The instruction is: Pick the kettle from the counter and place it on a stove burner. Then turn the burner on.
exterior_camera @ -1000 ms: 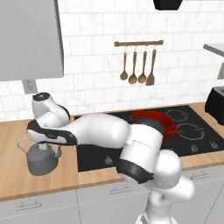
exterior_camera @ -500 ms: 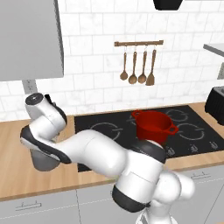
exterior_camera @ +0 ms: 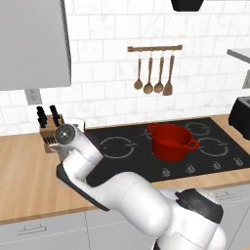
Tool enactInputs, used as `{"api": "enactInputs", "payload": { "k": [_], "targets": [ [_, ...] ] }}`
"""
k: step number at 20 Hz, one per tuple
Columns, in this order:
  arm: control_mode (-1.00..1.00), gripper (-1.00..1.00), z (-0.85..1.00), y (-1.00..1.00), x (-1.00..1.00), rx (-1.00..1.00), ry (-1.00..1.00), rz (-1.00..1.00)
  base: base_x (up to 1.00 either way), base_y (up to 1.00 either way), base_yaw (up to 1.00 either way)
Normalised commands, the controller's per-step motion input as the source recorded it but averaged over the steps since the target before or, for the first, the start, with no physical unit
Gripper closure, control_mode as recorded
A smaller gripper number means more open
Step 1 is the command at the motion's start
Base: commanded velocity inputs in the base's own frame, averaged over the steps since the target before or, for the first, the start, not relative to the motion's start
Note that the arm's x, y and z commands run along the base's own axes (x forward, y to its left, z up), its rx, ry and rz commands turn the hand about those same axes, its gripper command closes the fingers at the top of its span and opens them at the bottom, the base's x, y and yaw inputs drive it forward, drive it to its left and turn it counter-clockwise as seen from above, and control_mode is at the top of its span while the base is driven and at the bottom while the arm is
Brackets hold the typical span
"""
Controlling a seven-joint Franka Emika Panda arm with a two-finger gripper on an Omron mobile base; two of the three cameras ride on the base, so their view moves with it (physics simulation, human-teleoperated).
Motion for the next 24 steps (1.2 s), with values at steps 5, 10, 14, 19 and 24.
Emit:
{"api": "enactInputs", "payload": {
  "k": [5, 10, 14, 19, 24],
  "targets": [
    [-1.0, 1.0, 0.38, -1.0, 0.48, 0.09, -0.17, -0.13, 0.0, 0.0, 0.0],
    [-1.0, 1.0, 0.26, -0.93, 0.75, 0.14, -0.02, -0.09, 0.0, 0.0, 0.0],
    [-1.0, 1.0, 0.01, -0.47, 1.0, 0.12, 0.16, 0.0, 0.0, 0.0, 0.0],
    [-1.0, 1.0, 0.0, -0.04, 0.47, 0.0, 0.25, 0.0, 0.0, 0.0, 0.0],
    [-1.0, 1.0, -0.11, -0.01, 0.09, -0.05, 0.08, 0.0, 0.0, 0.0, 0.0]
  ]
}}
